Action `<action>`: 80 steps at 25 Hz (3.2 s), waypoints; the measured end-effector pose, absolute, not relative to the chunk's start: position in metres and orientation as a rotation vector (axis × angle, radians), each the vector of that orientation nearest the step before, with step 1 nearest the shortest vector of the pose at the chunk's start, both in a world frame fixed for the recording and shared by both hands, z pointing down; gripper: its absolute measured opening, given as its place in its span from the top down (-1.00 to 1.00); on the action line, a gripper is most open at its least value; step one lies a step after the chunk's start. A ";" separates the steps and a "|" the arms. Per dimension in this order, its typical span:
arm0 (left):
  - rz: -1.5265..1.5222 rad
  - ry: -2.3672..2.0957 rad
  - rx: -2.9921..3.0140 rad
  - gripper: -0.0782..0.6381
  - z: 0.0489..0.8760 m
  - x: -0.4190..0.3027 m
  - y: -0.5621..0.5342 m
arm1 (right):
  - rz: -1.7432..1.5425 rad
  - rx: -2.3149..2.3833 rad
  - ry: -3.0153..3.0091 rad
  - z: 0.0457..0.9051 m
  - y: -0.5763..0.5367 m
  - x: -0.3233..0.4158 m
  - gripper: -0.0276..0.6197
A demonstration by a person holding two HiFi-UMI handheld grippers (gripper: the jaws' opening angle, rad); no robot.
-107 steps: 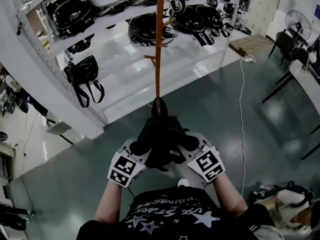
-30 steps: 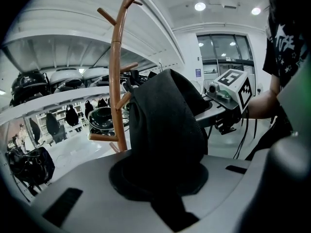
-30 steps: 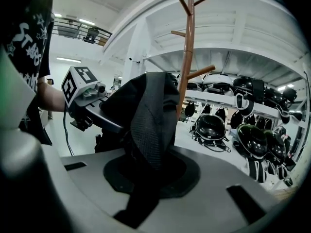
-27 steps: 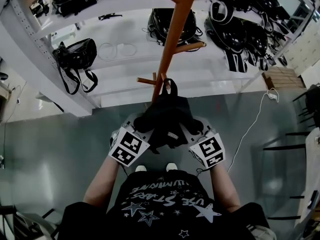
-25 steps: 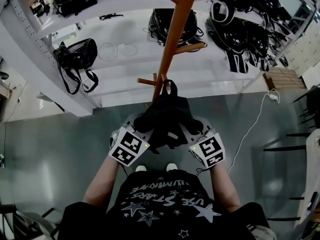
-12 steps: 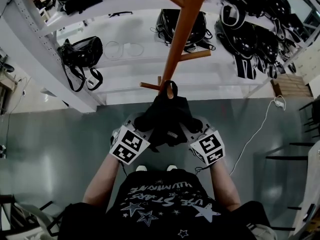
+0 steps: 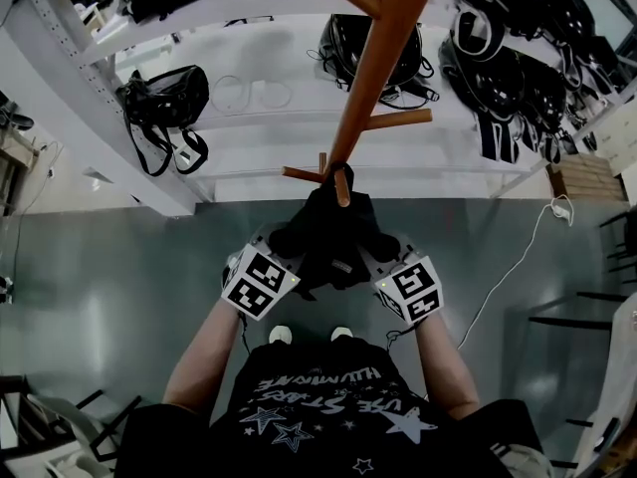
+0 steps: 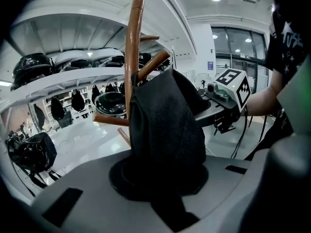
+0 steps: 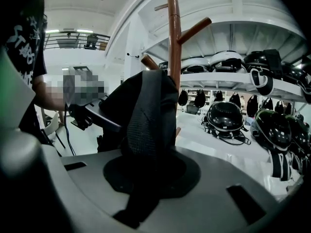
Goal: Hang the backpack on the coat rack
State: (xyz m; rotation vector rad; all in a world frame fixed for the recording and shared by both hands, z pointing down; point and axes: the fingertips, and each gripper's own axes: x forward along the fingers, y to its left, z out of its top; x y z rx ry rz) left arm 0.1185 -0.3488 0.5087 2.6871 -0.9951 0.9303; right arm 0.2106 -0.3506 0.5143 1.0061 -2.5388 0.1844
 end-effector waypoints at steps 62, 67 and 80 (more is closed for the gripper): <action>0.611 -0.937 2.763 -0.22 0.528 0.053 -0.323 | 0.462 2.095 -1.992 0.525 -0.222 0.251 0.41; 0.605 -0.931 2.744 -0.22 0.531 0.053 -0.291 | 0.486 2.148 -1.999 0.524 -0.191 0.247 0.65; 0.470 -1.057 2.805 0.63 0.490 0.012 -0.174 | 0.455 2.098 -2.124 0.505 -0.080 0.189 0.88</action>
